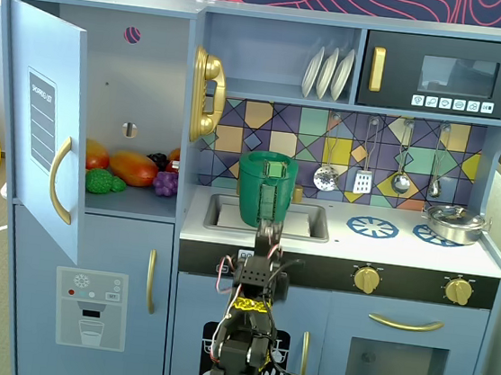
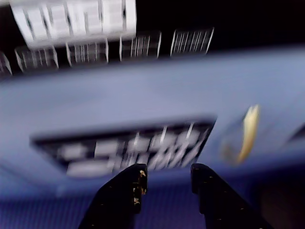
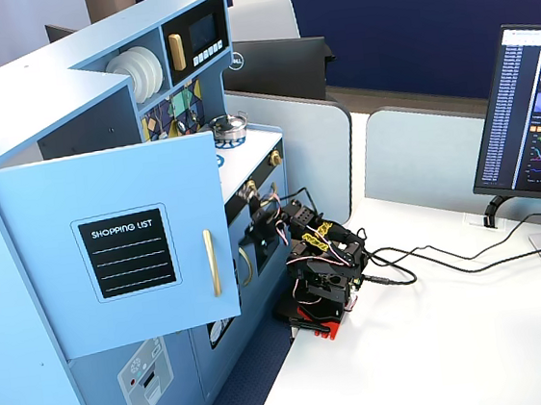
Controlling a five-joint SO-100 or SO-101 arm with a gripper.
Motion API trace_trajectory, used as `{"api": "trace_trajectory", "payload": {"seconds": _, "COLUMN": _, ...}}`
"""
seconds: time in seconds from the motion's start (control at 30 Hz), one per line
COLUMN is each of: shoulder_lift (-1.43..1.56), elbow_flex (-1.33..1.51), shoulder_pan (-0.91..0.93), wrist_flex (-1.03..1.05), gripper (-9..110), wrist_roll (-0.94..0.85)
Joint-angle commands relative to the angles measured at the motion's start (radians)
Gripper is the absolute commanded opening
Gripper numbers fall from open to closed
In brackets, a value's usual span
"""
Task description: Pick up the lid from the counter and put it on the green recipient
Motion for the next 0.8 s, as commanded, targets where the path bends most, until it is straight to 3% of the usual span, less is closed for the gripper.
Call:
{"api": "trace_trajectory", "payload": {"seconds": 0.0, "shoulder_lift": 0.011, "elbow_flex": 0.094, "shoulder_pan": -0.052, "wrist_flex": 0.049, "gripper": 0, "wrist_roll": 0.084}}
{"api": "trace_trajectory", "payload": {"seconds": 0.2, "shoulder_lift": 0.049, "elbow_flex": 0.198, "shoulder_pan": -0.121, "wrist_flex": 0.189, "gripper": 0, "wrist_roll": 0.184}}
{"api": "trace_trajectory", "payload": {"seconds": 0.53, "shoulder_lift": 0.213, "elbow_flex": 0.279, "shoulder_pan": -0.114, "wrist_flex": 0.546, "gripper": 1, "wrist_roll": 0.158}}
{"api": "trace_trajectory", "payload": {"seconds": 0.77, "shoulder_lift": 0.215, "elbow_flex": 0.298, "shoulder_pan": -0.078, "wrist_flex": 0.548, "gripper": 1, "wrist_roll": 0.138}}
